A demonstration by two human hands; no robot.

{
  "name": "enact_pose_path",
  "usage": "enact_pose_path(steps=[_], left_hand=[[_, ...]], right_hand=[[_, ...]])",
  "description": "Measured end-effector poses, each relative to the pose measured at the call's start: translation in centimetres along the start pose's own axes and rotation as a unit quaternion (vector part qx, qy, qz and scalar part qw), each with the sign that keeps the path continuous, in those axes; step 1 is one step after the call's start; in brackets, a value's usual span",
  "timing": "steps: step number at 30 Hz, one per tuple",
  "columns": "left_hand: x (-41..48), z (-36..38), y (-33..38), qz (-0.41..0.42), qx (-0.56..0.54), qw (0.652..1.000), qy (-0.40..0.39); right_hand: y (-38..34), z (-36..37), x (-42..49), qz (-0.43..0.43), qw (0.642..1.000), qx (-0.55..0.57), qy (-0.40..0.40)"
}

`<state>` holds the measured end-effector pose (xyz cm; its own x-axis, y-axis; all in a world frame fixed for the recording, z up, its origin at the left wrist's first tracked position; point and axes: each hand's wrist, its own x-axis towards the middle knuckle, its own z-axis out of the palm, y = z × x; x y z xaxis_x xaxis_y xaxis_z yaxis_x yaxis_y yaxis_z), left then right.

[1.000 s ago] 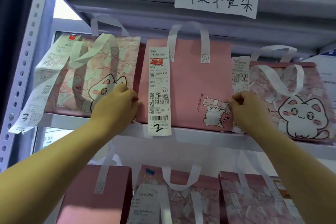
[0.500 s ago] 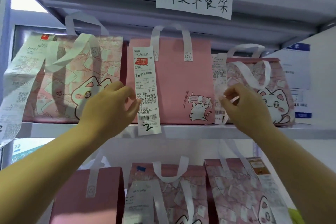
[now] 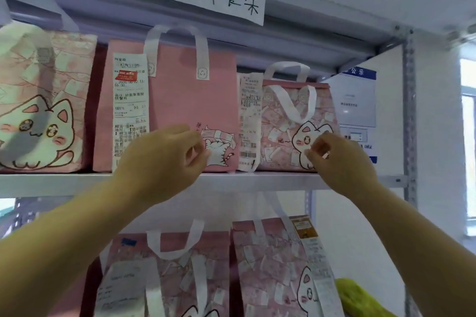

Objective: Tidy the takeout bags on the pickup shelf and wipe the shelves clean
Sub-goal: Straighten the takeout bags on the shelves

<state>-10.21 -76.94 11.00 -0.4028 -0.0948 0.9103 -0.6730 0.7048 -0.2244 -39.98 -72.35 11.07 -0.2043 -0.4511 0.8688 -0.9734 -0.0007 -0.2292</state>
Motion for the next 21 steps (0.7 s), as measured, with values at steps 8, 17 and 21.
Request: enact_pose_path(steps=[8, 17, 21], left_hand=[[3.1, 5.7, 3.8, -0.054, 0.038, 0.997, 0.030], [4.5, 8.9, 5.7, -0.063, 0.144, 0.988, 0.008], [4.8, 9.6, 6.1, -0.089, 0.158, 0.983, 0.007]], right_hand=[[7.5, 1.1, 3.2, 0.044, 0.998, -0.003, 0.033], [10.6, 3.2, 6.3, 0.068, 0.986, 0.153, -0.024], [10.9, 3.9, 7.3, 0.086, 0.976, 0.200, -0.029]])
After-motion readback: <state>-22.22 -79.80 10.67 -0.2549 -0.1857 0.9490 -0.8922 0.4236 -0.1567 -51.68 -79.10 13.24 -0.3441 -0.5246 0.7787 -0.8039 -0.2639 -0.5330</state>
